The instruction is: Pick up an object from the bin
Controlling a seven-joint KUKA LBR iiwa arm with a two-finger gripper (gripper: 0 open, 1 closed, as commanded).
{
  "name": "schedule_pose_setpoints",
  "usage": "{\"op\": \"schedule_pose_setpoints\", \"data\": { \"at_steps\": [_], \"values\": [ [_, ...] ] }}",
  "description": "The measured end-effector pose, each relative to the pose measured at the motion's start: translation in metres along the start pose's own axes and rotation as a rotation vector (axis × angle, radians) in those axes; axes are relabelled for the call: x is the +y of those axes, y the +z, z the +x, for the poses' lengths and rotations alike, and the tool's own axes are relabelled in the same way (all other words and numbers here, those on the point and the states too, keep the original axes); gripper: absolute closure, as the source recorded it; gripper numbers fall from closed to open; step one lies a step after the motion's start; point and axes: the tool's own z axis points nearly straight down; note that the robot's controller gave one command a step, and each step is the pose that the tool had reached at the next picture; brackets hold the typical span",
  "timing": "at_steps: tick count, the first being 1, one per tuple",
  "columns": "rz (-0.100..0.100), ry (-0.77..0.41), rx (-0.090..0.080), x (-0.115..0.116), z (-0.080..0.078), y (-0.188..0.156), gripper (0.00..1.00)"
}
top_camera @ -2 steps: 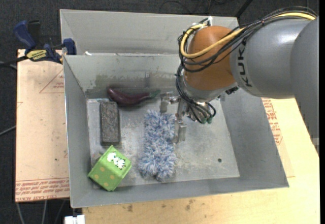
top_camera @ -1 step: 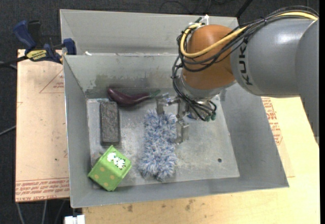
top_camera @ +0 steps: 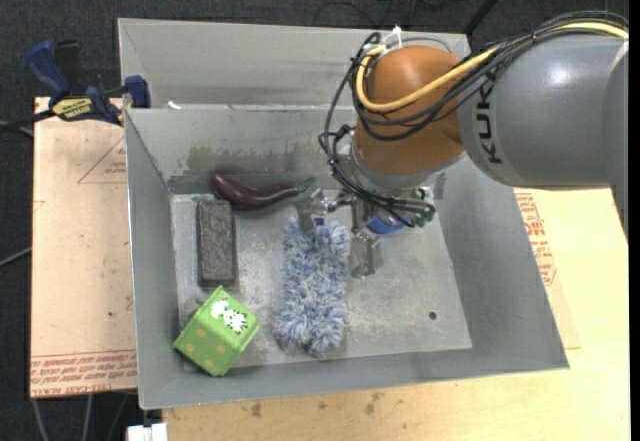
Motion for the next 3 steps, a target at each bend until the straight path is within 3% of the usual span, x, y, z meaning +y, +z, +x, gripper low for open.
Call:
{"op": "schedule_pose_setpoints", "data": {
  "at_steps": [1,2,3],
  "values": [
    [0.0,-0.229,-0.001,0.005,-0.005,0.058,0.0],
    [0.004,-0.324,-0.008,0.005,-0.01,0.07,1.0],
    [0.004,-0.338,-0.008,0.005,-0.01,0.07,1.0]
  ]
}}
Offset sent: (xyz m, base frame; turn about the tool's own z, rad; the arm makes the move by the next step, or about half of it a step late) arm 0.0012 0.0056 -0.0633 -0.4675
